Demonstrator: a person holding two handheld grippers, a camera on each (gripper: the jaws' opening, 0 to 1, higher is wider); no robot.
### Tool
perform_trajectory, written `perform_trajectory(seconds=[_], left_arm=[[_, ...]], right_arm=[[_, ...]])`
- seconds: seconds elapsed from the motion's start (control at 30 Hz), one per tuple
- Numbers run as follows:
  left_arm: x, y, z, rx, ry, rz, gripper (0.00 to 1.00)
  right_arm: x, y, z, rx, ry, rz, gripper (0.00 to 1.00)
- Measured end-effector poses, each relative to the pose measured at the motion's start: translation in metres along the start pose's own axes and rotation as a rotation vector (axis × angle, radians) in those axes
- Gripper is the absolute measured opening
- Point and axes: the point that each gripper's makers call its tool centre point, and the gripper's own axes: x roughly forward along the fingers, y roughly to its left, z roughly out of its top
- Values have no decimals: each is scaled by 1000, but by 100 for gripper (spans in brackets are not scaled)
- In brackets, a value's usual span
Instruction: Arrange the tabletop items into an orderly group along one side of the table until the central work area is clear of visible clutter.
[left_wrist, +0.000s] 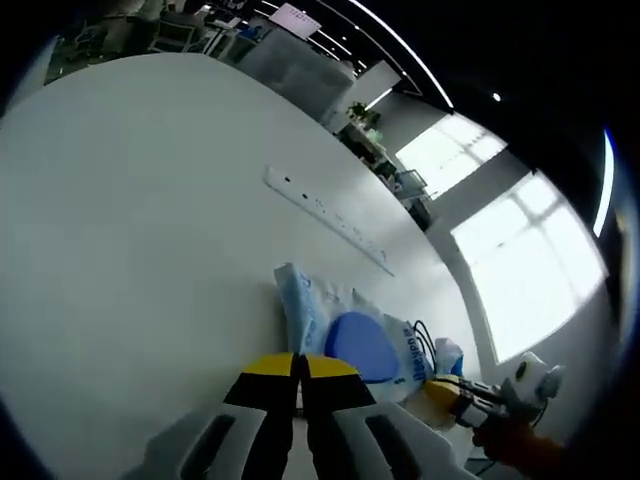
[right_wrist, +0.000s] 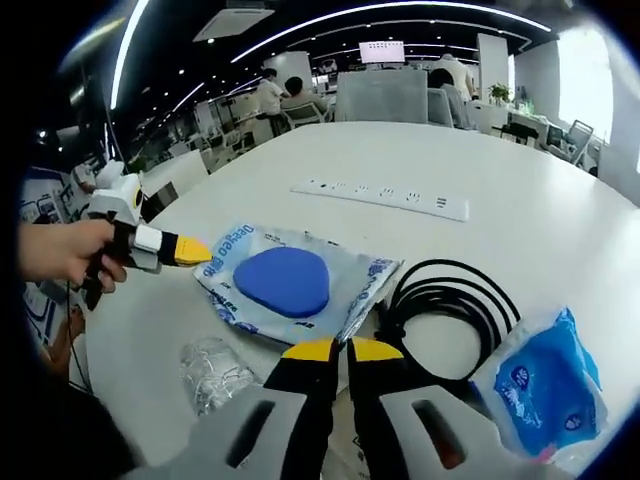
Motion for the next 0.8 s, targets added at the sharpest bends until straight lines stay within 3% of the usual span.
perform_trajectory(seconds=[0.07,0.33,0.8], left_arm=[[1,1,0,-1,-2,2,0],[-2,1,3,53,-30,10,1],[-20,-15,11,181,-68,-14,15]], right_arm=[[2,-1,-2,5,29,2,1],[1,-3,-3,-37,34,-7,8],[-3,5,20,-24,-60,13,29]])
